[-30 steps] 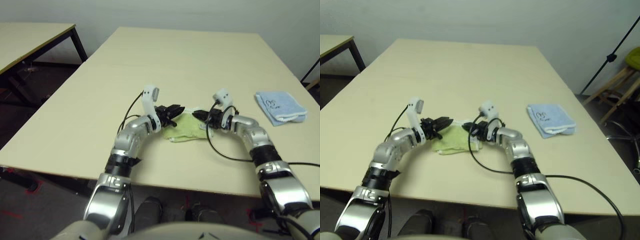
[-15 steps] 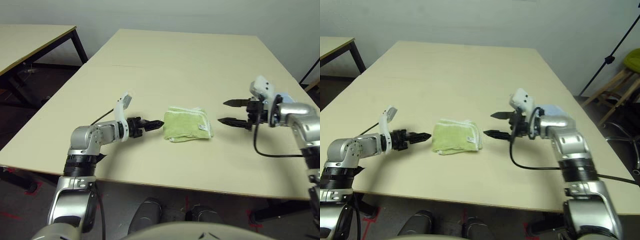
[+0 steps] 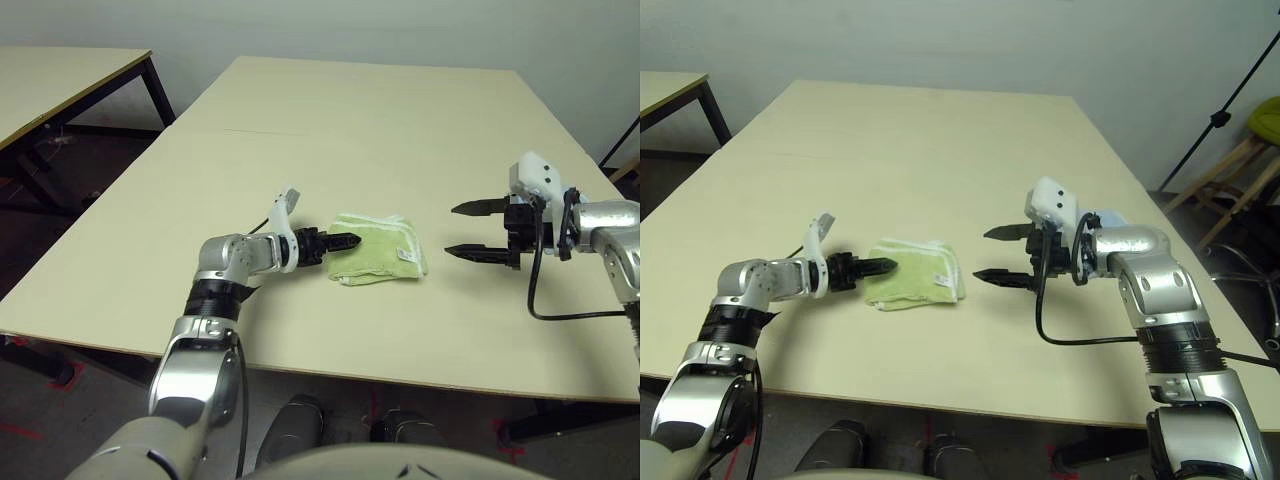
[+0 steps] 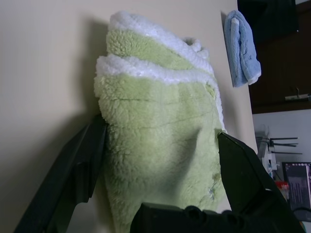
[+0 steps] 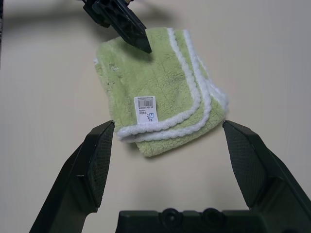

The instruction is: Fold the towel and set it aside.

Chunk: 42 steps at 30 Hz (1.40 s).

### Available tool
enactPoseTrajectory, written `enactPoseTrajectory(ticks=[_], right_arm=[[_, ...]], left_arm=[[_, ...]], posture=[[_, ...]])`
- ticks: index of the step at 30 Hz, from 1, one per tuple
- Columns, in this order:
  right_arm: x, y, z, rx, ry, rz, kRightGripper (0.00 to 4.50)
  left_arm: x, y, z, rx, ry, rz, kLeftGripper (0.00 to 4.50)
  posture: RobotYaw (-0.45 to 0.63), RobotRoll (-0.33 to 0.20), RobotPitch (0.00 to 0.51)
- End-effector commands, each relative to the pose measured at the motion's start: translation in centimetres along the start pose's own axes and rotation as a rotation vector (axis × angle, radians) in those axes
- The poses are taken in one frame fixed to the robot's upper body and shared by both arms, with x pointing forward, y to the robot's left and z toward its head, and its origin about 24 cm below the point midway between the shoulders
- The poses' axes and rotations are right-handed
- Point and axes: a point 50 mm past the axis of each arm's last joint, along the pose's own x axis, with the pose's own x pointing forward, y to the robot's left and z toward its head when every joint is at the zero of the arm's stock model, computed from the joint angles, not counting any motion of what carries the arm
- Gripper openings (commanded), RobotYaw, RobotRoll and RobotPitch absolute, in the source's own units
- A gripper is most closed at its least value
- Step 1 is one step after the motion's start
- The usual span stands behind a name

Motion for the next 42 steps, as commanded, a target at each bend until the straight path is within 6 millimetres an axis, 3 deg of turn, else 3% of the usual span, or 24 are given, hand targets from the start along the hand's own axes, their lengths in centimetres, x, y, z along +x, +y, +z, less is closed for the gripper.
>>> enactPoseTrajectory(ticks=[1,7,11,12,16,22,25,30,35,36,39,42], right_arm=[[0.2,0.4,0.3,-0.024,0.008,0.009,4.50],[0.5,0.5,0.2,-0.017,0.005,0.002,4.50],[0.9,0.4,0.1,-0.012,0.007,0.000,4.50],[0.9,0.3,0.1,-0.012,0.007,-0.001,4.50],[1.1,0.0,0.0,-0.012,0.011,-0.009,4.50],[1.6,-0.2,-0.3,-0.007,0.012,-0.013,4.50],[1.9,-0.3,-0.3,-0.007,0.010,-0.010,4.50],[2.3,-0.4,-0.3,-0.007,0.006,-0.002,4.50],[2.6,-0.2,-0.3,-0.001,-0.002,0.003,4.50],[2.6,-0.2,-0.4,-0.001,-0.002,0.002,4.50],[2.5,-0.2,-0.4,-0.002,-0.005,-0.012,4.50],[2.1,-0.2,-0.5,-0.005,-0.008,-0.039,4.50]], left_arm=[[1.1,-0.5,-0.2,-0.012,0.019,-0.020,3.58],[1.3,-2.1,0.6,-0.057,-0.020,-0.117,1.49],[0.1,-2.1,1.4,-0.085,-0.077,-0.146,0.10],[-0.2,-1.9,1.6,-0.094,-0.094,-0.142,0.04],[-3.2,-0.3,3.7,-0.152,-0.257,-0.098,0.04],[-11.2,4.1,7.6,-0.180,-0.662,0.114,0.04],[-14.3,5.8,8.5,-0.189,-0.809,0.233,0.04],[-18.0,9.4,7.1,-0.258,-0.921,0.486,0.04],[-17.9,11.7,4.5,-0.270,-0.822,0.622,0.04],[-17.9,12.0,4.1,-0.269,-0.804,0.644,0.59],[-18.1,12.2,3.7,-0.241,-0.775,0.679,1.54],[-18.8,11.6,4.3,0.026,-0.712,0.788,2.54]], posture=[[0.07,0.000,0.058],[0.08,0.000,0.065],[0.09,0.000,0.066],[0.09,0.000,0.066],[0.11,0.000,0.069],[0.13,0.000,0.075],[0.14,0.000,0.082],[0.15,0.000,0.087],[0.14,0.000,0.089],[0.14,0.000,0.089],[0.13,0.000,0.090],[0.13,0.000,0.094]])
